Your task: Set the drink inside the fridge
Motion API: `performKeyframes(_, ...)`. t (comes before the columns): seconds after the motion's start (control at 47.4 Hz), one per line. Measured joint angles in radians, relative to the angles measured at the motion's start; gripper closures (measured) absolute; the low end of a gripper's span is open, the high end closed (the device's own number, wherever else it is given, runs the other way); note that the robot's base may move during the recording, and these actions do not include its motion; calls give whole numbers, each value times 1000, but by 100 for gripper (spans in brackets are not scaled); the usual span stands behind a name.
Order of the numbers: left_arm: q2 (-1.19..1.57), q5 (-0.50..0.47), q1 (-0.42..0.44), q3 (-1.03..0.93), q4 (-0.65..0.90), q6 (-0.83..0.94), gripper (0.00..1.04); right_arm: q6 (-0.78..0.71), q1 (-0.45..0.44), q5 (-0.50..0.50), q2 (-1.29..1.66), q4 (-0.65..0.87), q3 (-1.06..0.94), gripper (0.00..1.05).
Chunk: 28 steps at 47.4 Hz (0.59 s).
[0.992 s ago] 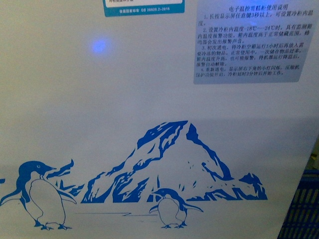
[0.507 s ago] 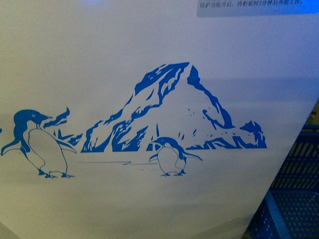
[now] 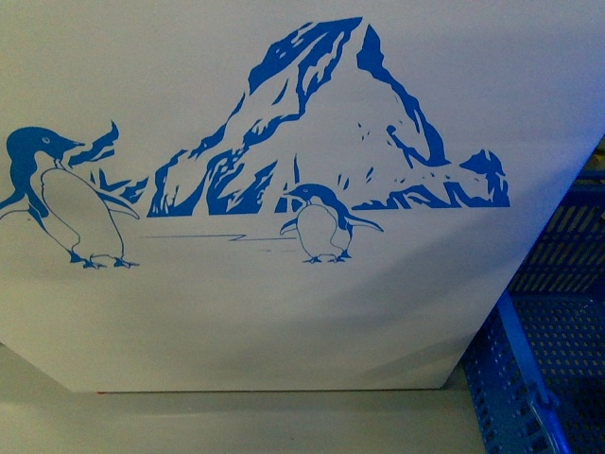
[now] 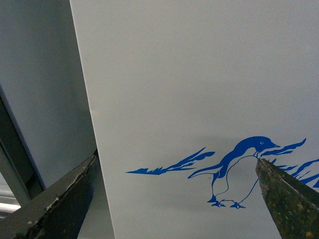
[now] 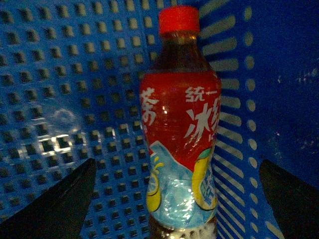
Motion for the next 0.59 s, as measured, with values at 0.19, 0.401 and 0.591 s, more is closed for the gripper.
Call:
performKeyframes(0.19,0,0,0,0,0,0,8,-55,-53,30,146,21,93,7)
performKeyframes(0.401,0,0,0,0,0,0,8,-74,-71,54,238,21,145,7)
performKeyframes(0.591,0,0,0,0,0,0,8,-75,-103,100,293,21,171,7)
